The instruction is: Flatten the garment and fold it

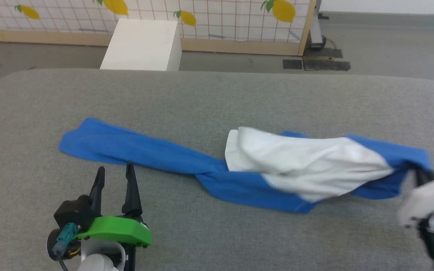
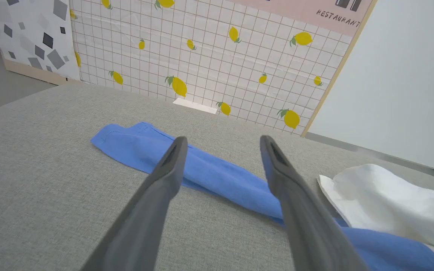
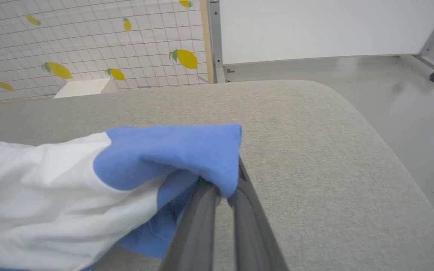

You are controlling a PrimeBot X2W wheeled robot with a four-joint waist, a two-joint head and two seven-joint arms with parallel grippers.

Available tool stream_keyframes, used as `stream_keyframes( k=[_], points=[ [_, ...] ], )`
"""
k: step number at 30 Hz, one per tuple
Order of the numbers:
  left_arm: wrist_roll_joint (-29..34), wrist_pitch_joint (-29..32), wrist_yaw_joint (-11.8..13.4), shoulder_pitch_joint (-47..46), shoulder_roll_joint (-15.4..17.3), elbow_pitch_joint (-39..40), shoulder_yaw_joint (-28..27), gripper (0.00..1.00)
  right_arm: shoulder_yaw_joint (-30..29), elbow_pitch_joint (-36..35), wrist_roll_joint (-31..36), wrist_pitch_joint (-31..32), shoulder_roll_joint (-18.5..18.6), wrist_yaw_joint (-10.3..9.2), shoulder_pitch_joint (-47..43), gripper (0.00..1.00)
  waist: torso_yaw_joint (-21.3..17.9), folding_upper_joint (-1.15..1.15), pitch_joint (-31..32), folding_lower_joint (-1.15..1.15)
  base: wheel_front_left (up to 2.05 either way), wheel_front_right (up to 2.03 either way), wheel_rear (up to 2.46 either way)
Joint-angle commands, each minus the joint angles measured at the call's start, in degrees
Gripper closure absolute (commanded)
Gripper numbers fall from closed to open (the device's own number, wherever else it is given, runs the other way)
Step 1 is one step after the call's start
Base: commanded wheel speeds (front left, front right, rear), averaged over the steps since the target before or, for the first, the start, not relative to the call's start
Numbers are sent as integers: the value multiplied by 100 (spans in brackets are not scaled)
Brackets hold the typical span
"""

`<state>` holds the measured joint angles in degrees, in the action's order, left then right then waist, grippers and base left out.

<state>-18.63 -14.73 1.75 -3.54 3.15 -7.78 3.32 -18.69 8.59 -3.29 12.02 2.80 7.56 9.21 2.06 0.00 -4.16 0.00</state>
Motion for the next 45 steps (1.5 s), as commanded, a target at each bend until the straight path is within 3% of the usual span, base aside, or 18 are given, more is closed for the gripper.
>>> stream_keyframes(
  k=[1,4,7,8,9,12,17,23,29,32,36,38,39,41,45],
  points=[
    [69,-27,-31,96,-24,-35,8,0,-299,-32,13,19,10,-8,-95,100,-72,0,75,0,0,0,0],
    [35,-27,-44,118,-25,-105,66,0,-1029,186,-11,329,10,-8,-237,100,-111,0,128,0,0,0,0],
    [0,-27,-55,132,-26,-194,143,0,-1345,443,-124,780,9,-8,-412,100,-147,0,176,0,0,0,0],
    [-25,-27,-60,136,-26,-224,181,0,-1362,450,-154,845,9,-8,-479,76,-170,0,196,0,0,0,0],
    [-46,-27,-65,141,-26,-253,219,0,-1358,429,-184,845,9,-8,-530,0,-188,0,212,0,0,0,0],
    [-88,-27,-94,136,-26,-355,388,0,-1057,306,-387,646,9,-8,-730,0,-274,0,259,0,0,0,0],
    [-87,-19,-178,-54,-26,-626,910,0,-310,-167,-448,-236,9,-8,-1082,0,-437,0,262,0,0,0,0],
    [164,514,-274,-798,-26,-1264,1732,0,491,-480,-532,-849,9,-8,-1298,0,-690,0,77,0,0,0,0],
    [274,1752,30,-1693,-27,-2232,2253,0,867,-534,-681,-1020,9,-8,-1216,0,-974,0,-211,0,0,0,0],
    [339,2846,189,-2048,-26,-2792,2437,0,988,-512,-767,-1052,8,-8,-1124,0,-1130,0,-343,0,0,0,0],
    [340,3885,137,-2258,21,-3132,2587,0,1036,-469,-840,-1102,8,-8,-1066,0,-1244,0,-421,0,0,0,0],
    [270,4223,80,-2255,44,-3158,2604,74,1052,-442,-854,-1113,8,-8,-1059,0,-1269,0,-420,0,0,0,0],
    [243,4286,67,-2244,52,-3146,2600,100,1054,-435,-861,-1115,8,-8,-1058,0,-1273,0,-418,0,0,0,0],
    [153,4343,41,-2172,78,-3032,2562,100,1045,-418,-888,-1119,8,-8,-1067,0,-1254,0,-395,0,0,0,0],
    [-24,3801,264,-1904,177,-2612,2250,100,1005,-461,-946,-1126,8,-8,-1072,0,-1127,0,-307,0,0,0,0]
  ],
)
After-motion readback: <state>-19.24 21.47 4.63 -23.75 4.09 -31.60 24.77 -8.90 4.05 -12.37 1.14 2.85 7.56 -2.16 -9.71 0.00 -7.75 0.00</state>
